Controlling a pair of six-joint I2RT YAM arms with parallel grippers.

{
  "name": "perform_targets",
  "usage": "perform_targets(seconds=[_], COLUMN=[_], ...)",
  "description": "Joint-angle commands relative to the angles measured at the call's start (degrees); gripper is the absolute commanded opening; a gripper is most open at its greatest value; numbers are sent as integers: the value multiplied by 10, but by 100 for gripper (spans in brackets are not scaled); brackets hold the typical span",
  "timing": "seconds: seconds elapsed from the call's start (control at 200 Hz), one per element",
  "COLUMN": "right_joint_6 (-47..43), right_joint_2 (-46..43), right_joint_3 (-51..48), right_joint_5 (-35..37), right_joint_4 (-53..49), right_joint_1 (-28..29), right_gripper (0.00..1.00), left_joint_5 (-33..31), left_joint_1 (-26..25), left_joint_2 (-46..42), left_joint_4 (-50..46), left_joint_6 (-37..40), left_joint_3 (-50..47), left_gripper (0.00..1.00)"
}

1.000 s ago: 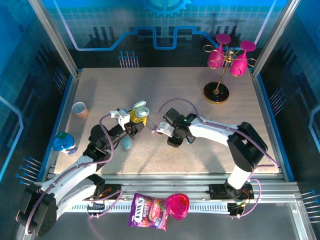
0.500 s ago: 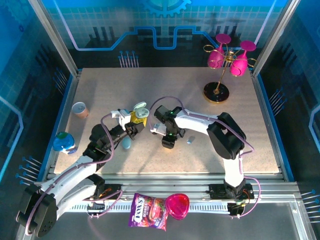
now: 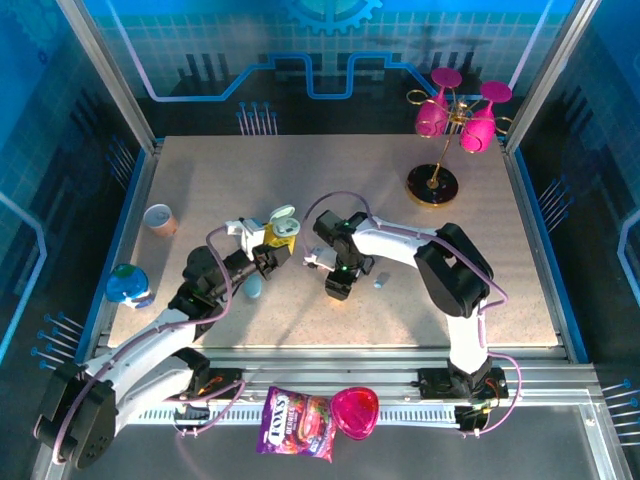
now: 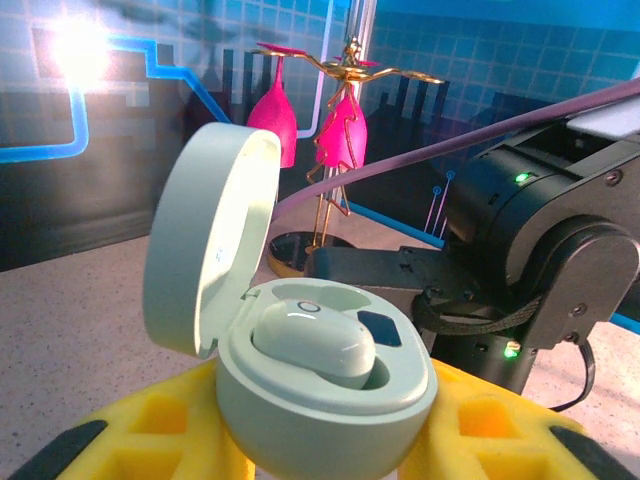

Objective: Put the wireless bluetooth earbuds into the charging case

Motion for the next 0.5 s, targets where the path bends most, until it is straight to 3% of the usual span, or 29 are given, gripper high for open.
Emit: perform_targets(seconds=[0.0,0.275,0.495], right_joint_6=[30,56,98], right_joint_2=[-14,-8,12], right_joint_3=[-23,-11,8], right_joint_5=[4,19,35], right_joint_4=[-41,-29,-32], right_joint_1=[-13,-25,-27], right_gripper=[60,39,40], left_joint_5=[6,14,16], left_joint_1=[5,4,4], left_joint_2=[6,20,21], left_joint_4=[21,35,33], left_joint_6=[7,-2,-1], left_joint_3=[15,19,19], left_gripper=[22,22,22])
